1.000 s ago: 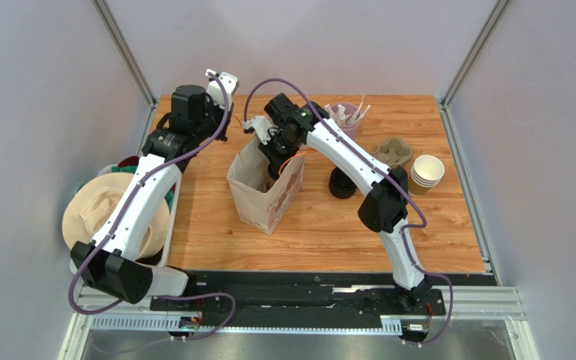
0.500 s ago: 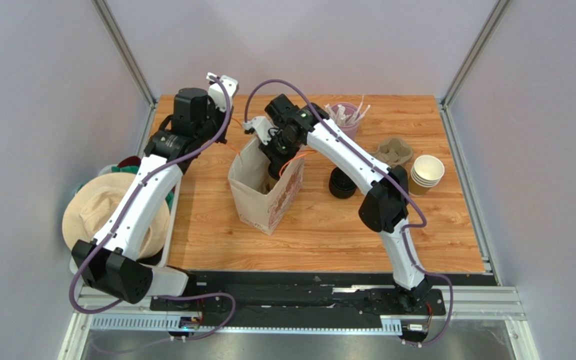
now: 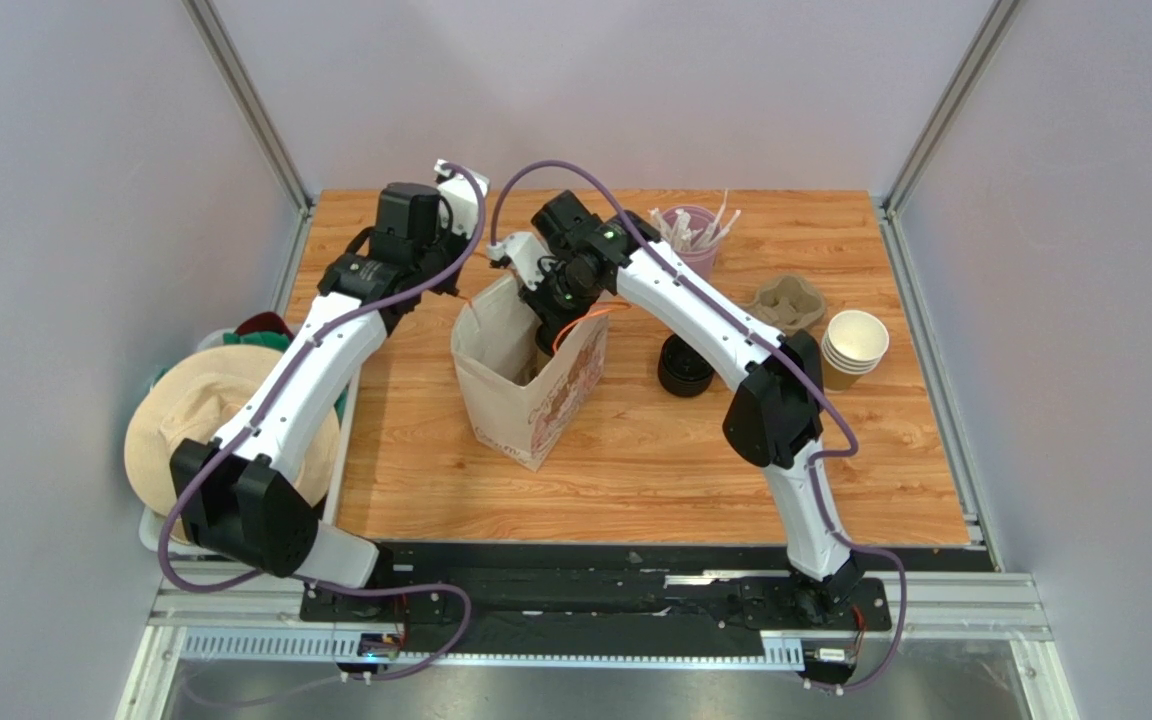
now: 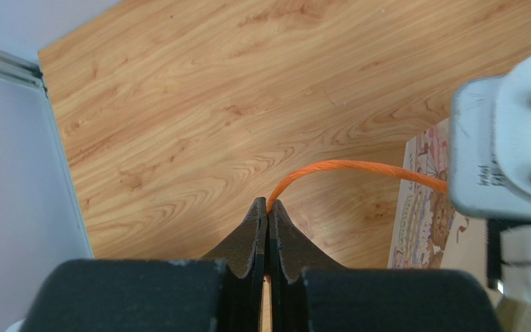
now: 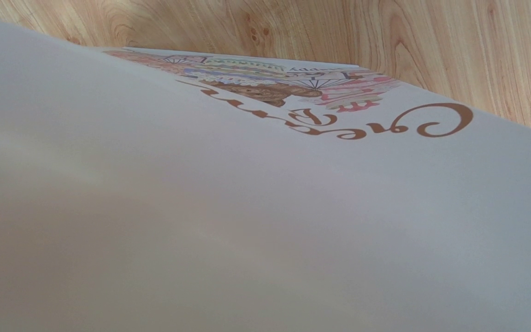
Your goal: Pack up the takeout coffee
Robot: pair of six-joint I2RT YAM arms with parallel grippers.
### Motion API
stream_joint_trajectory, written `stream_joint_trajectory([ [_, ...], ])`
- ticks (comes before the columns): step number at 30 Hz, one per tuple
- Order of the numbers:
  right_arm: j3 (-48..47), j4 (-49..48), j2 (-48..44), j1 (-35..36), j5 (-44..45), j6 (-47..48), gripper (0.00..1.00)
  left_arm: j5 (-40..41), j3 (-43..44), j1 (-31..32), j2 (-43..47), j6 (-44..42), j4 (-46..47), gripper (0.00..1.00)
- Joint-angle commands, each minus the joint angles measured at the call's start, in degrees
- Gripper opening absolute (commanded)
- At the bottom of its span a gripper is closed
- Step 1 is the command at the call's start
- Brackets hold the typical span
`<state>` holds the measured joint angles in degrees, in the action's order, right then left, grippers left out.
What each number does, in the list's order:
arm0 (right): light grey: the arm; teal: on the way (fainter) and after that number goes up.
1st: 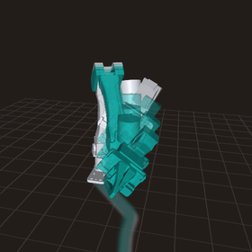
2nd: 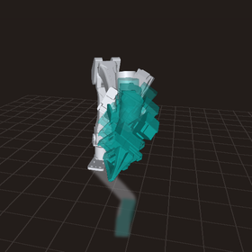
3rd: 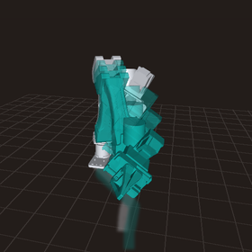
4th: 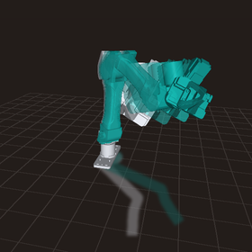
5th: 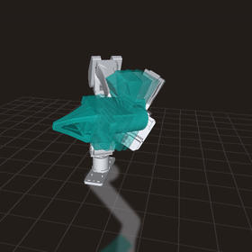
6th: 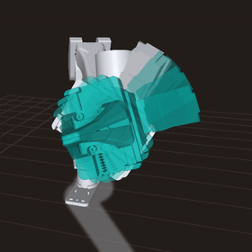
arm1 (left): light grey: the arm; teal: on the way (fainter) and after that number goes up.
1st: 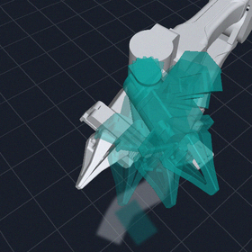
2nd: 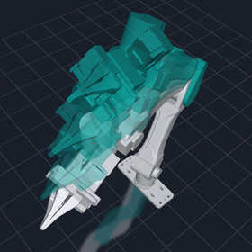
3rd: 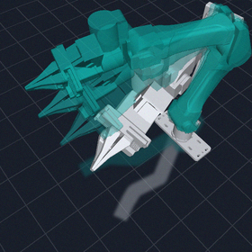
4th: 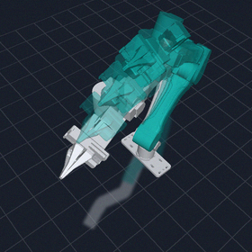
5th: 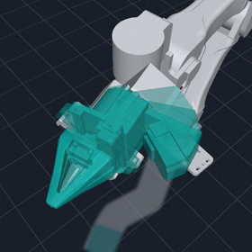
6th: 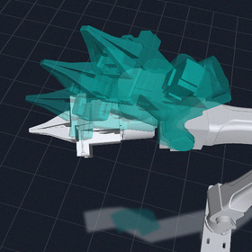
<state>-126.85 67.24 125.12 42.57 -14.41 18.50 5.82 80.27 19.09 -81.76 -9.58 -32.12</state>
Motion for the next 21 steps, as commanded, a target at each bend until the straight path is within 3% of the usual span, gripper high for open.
stream_joint_trajectory([
  [1, 1.78, 1.31, -0.4, 0.5, 0.7, 1.18, 0.0, 2.79, 0.94, -0.46, -2.26, -1.05, -0.92, 0.0],
  [21, 4.77, -0.01, -3.65, 1.11, -0.09, 3.64, 0.0, 4.11, 4.72, -2.3, -8.15, 1.14, -5.15, 0.0],
])
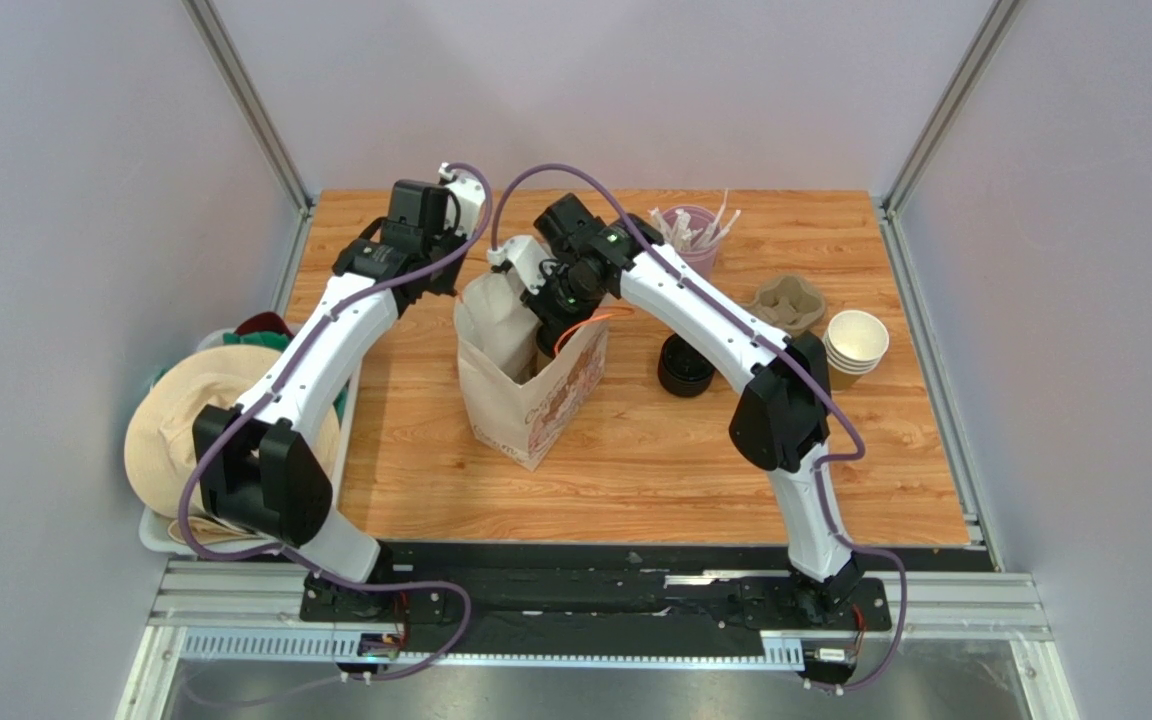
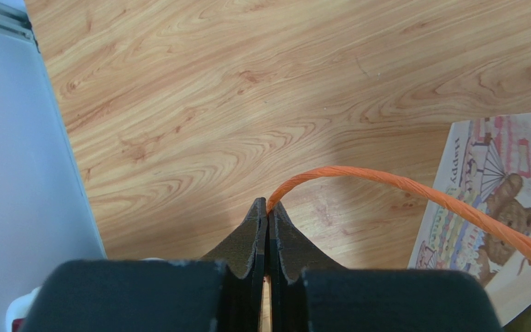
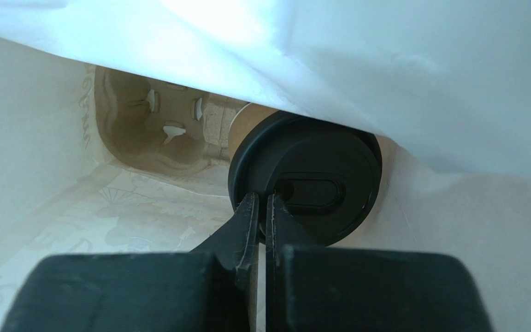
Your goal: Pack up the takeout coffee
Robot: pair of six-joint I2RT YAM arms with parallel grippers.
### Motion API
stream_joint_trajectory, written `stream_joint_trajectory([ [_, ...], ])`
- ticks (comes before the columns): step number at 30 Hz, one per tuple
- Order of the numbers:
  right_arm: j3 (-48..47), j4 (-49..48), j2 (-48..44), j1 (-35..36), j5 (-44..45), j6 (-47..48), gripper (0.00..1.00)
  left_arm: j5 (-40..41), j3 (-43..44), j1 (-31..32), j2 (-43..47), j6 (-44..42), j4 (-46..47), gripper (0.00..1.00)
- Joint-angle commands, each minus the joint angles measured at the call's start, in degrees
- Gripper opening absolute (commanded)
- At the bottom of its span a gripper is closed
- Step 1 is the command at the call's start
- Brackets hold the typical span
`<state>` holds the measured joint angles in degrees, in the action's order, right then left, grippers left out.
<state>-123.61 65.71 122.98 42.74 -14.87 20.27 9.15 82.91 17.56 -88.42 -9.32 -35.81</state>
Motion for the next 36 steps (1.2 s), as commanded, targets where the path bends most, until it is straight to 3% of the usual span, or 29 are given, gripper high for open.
stream_joint_trajectory([
  [1, 1.71, 1.61, -1.43, 0.94, 0.46, 2.05, 0.0, 0.61, 2.34, -1.04, -1.58, 0.97, -1.54, 0.0],
  [8, 0.05, 4.51, 0.76, 1.38, 1.78, 3.55, 0.0, -1.58, 2.43, -1.92, 0.35, 2.38, -0.67, 0.0],
  [15, -2.77, 8.72, 4.11, 1.38, 0.9, 3.9, 0.0, -5.81, -0.21, -1.92, 8.08, 2.2, 4.26, 0.0],
  [36, -5.5, 16.11, 9.74, 2.87, 2.66, 6.97, 0.0, -8.53, -2.85, -1.92, 11.69, 2.73, 6.54, 0.0],
])
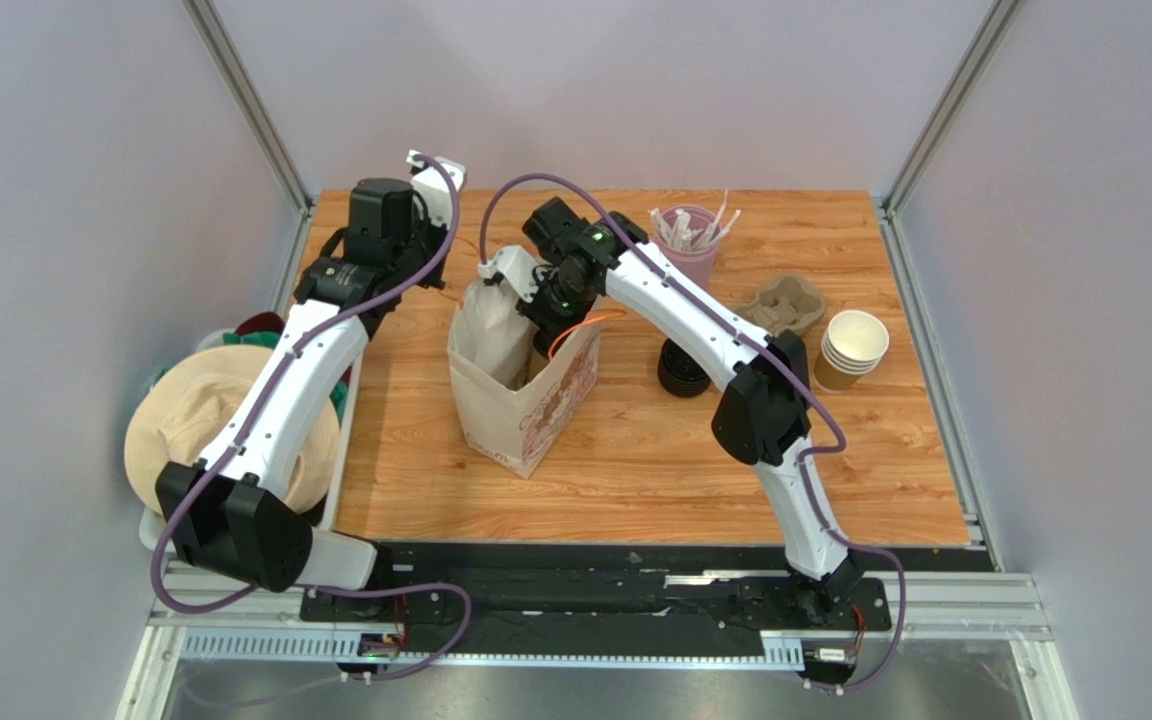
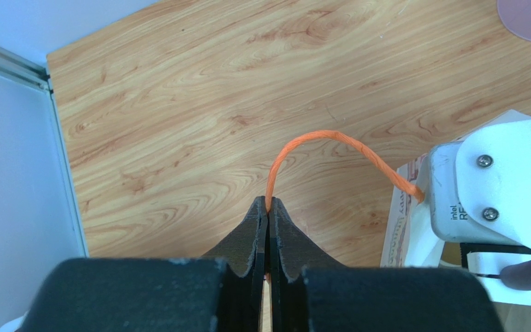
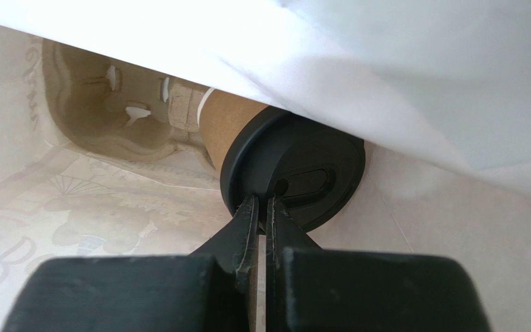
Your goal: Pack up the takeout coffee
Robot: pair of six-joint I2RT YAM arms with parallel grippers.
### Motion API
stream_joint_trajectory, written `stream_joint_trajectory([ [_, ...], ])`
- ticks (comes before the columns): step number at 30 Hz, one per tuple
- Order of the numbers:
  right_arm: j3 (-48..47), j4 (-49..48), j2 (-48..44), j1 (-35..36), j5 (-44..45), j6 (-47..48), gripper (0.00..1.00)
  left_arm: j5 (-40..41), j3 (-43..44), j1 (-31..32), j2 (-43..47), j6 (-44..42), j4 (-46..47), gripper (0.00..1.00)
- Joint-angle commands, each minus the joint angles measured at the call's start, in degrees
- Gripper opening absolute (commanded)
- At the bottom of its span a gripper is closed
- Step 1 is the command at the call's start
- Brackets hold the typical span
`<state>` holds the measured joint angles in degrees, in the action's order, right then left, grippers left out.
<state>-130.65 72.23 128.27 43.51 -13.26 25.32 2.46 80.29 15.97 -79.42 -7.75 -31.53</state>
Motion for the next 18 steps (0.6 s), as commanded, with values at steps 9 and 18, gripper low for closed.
stream_joint_trajectory([
  [9, 1.63, 10.22, 5.77, 3.16, 2.62, 2.36, 0.0, -2.11, -1.36, -0.32, 4.36, 1.16, 3.14, 0.0],
  [18, 1.19, 9.34, 4.54, 3.25, 3.94, 2.19, 0.09, -2.11, -2.16, -0.32, 4.62, 1.16, 3.58, 0.0],
])
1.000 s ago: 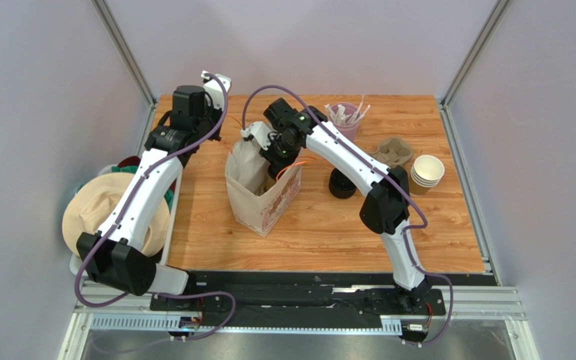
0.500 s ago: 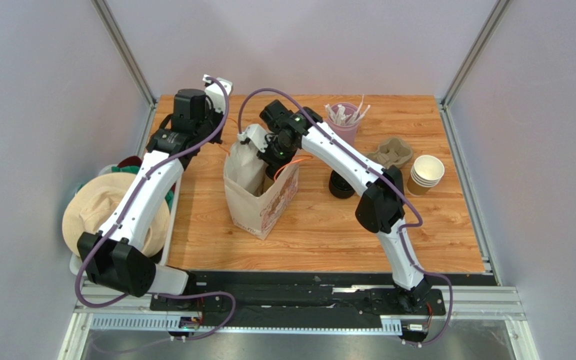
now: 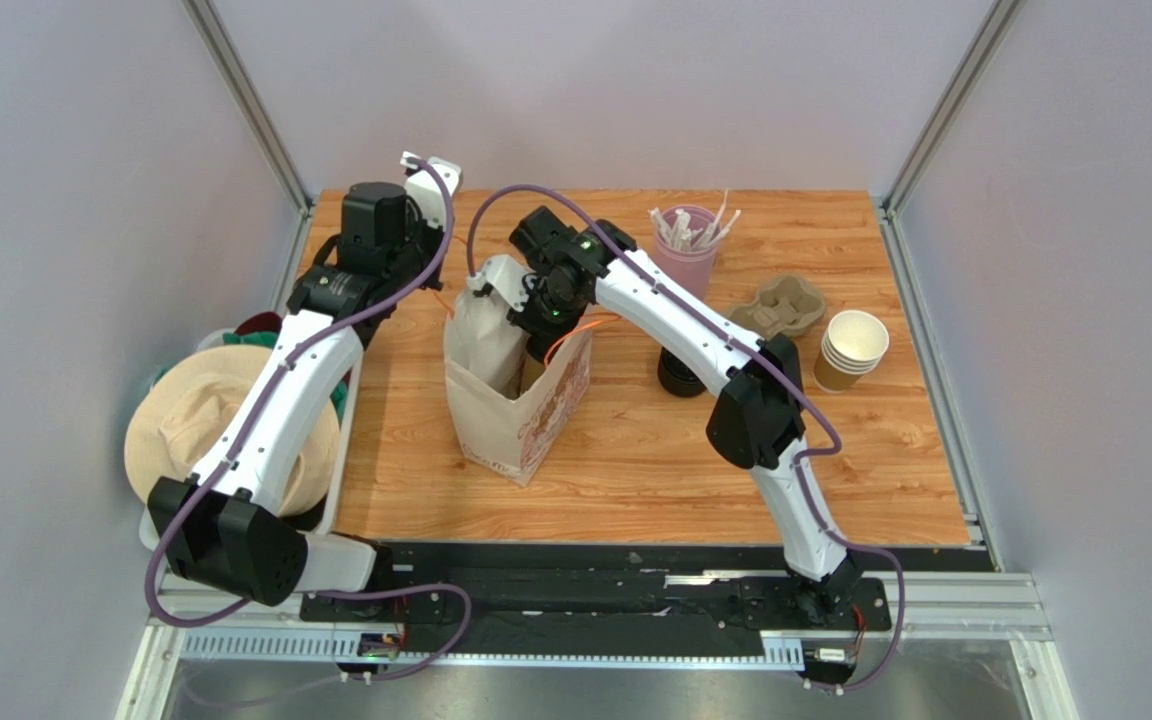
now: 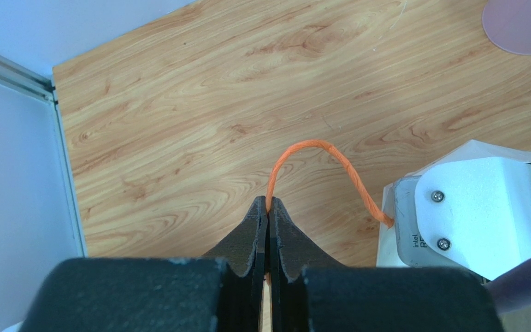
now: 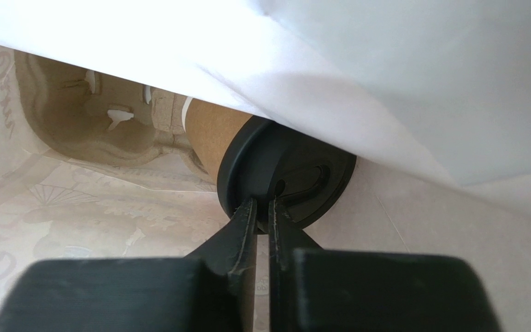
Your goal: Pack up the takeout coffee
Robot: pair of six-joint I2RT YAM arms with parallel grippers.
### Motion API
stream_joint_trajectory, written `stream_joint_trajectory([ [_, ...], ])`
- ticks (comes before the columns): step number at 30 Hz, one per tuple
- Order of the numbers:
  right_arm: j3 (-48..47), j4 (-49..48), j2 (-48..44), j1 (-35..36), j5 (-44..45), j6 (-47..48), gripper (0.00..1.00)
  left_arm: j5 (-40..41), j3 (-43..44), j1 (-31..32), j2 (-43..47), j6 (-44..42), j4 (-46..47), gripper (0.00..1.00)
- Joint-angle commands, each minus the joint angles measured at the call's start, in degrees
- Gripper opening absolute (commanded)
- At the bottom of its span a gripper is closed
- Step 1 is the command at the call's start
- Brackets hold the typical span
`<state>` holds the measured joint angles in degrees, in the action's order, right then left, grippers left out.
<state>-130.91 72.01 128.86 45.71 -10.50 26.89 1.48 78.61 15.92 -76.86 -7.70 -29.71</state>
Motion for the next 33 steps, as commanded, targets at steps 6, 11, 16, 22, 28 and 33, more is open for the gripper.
stream_joint_trajectory([
  [6, 0.66, 9.2, 2.45, 1.04, 1.36, 1.05, 0.24, -1.12, -0.47, -0.28, 1.89, 1.11, 1.77, 0.0],
  [11, -0.31, 9.47, 1.92, 1.13, 0.92, 1.05, 0.33, -1.12, -0.65, -0.28, 1.89, 1.11, 1.85, 0.0],
  [16, -1.27, 9.38, 0.96, 1.4, 0.83, 1.14, 0.4, -1.12, -0.65, -0.28, 2.15, 1.11, 1.85, 0.0],
  [22, -2.33, 9.03, -0.45, 1.48, 0.75, 1.41, 0.48, -1.12, -0.74, -0.28, 2.07, 1.11, 1.85, 0.0],
  [28, -2.77, 8.68, -1.5, 1.48, 1.01, 1.41, 0.59, -1.04, -0.83, -0.28, 2.24, 1.11, 1.94, 0.0],
  [33, -2.86, 8.15, -2.47, 1.48, 0.75, 1.05, 0.62, -1.04, -1.09, -0.28, 2.42, 1.11, 2.12, 0.0],
])
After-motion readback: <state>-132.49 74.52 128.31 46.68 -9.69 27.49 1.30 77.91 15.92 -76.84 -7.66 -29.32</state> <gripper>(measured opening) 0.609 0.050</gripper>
